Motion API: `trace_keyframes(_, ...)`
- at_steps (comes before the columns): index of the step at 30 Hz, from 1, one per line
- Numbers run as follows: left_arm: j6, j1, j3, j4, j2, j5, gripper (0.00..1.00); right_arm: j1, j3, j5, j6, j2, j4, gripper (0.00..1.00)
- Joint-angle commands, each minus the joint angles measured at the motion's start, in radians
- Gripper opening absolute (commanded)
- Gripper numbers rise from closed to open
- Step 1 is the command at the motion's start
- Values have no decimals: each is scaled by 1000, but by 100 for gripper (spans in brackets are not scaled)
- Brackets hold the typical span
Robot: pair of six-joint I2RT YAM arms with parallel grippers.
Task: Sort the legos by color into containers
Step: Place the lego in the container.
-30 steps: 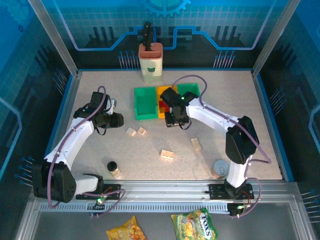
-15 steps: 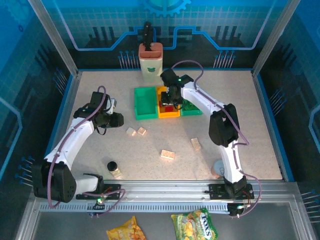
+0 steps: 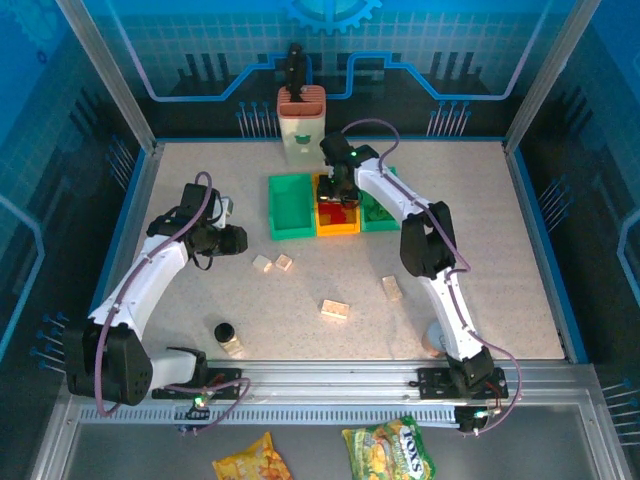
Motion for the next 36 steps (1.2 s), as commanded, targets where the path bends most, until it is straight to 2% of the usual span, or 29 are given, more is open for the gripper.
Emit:
trace_keyframes(1, 9, 10, -16, 4, -16, 20, 44, -16, 44, -26, 21, 27, -6, 40)
trace_keyframes(6, 12, 10, -17, 5, -16, 20, 44, -16, 41, -9, 20, -4, -15, 48)
trace_keyframes(24, -40, 1, 26, -31, 24, 80, 44, 5, -226, 11, -6, -287, 30, 45)
trace_keyframes(36, -93, -142, 72, -114, 111, -20, 51, 9, -510, 18, -14, -524, 101, 44)
